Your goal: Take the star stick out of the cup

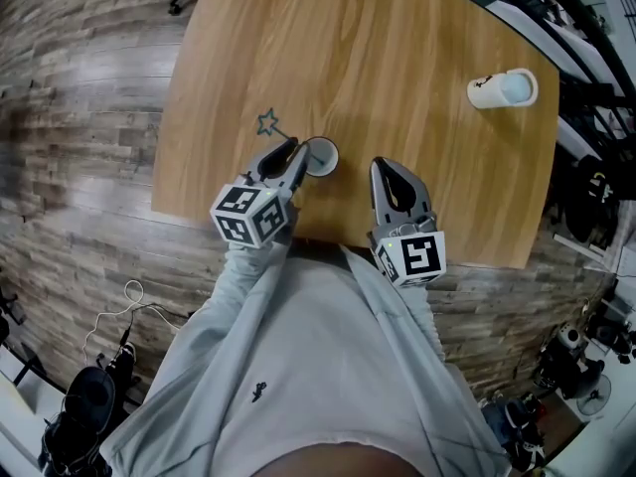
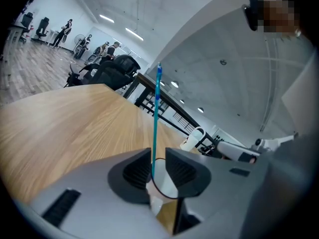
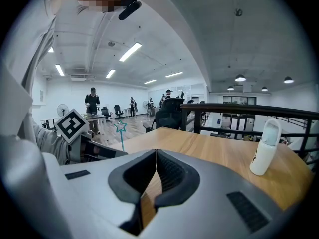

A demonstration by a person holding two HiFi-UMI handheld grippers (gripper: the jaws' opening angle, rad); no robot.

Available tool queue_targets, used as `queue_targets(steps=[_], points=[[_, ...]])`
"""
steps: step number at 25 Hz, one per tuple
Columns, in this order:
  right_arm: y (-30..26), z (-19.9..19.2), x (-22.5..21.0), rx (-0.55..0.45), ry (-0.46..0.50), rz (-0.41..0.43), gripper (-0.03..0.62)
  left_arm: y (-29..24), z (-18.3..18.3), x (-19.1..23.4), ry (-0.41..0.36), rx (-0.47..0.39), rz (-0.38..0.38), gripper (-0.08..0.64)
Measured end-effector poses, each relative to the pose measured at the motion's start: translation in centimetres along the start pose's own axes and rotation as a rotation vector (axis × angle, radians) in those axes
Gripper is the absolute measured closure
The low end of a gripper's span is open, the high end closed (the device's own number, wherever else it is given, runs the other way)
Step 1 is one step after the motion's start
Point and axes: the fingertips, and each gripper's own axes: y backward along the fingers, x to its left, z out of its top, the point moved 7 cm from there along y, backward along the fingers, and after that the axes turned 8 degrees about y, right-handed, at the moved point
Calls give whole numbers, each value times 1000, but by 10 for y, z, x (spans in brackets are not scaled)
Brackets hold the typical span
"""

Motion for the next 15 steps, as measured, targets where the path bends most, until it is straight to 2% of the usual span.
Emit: queue_targets(steps=[7,15], points=[[0,-5,-3,6,-3,10,575,-1,-3,1,14,-5,17,519],[-2,-3,-2,0,5,29,575,2,0,0,20,-21,17,529]])
